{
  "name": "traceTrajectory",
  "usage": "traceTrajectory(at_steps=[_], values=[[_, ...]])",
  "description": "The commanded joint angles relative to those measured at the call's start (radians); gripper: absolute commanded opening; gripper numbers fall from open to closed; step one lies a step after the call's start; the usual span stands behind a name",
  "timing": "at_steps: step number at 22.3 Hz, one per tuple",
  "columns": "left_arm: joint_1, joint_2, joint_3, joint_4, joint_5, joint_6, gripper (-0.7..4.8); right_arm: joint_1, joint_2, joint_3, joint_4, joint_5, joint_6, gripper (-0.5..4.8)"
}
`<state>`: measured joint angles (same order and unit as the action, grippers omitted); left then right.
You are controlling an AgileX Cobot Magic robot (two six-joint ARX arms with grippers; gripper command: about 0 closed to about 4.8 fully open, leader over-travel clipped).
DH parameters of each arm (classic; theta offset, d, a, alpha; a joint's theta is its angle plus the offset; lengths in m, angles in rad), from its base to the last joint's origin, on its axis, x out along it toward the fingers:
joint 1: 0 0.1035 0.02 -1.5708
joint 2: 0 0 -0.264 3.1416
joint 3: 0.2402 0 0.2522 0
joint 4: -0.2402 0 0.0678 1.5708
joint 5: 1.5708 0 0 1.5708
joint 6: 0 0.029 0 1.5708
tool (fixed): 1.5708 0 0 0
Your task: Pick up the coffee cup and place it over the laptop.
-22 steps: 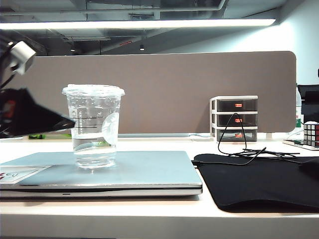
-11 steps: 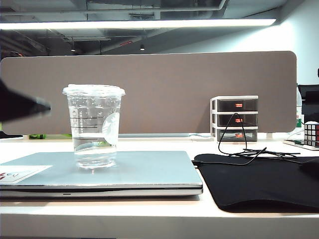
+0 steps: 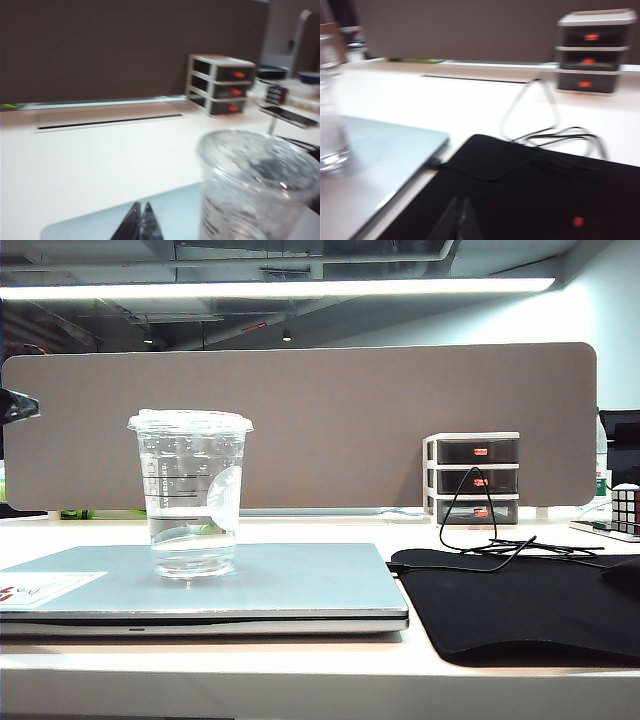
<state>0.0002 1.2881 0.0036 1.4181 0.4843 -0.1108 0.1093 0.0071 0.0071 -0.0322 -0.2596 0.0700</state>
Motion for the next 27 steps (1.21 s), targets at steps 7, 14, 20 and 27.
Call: traceTrajectory(at_steps=[7, 14, 20, 27], values=[[0.001, -0.103, 0.003, -0.009, -0.178, 0.037, -0.06, 0.000, 0.002, -0.005, 0.043, 0.364, -0.153, -0.09], [0.001, -0.341, 0.003, -0.333, -0.290, 0.083, -0.05, 0.000, 0.002, -0.005, 0.061, 0.302, -0.154, -0.09], [0.001, -0.670, 0.003, -0.711, -0.333, 0.095, -0.05, 0.000, 0.002, -0.005, 0.067, 0.263, -0.153, -0.08], [0.001, -0.991, 0.004, -1.084, -0.373, 0.099, -0.05, 0.001, 0.002, -0.005, 0.068, 0.198, -0.148, -0.09]])
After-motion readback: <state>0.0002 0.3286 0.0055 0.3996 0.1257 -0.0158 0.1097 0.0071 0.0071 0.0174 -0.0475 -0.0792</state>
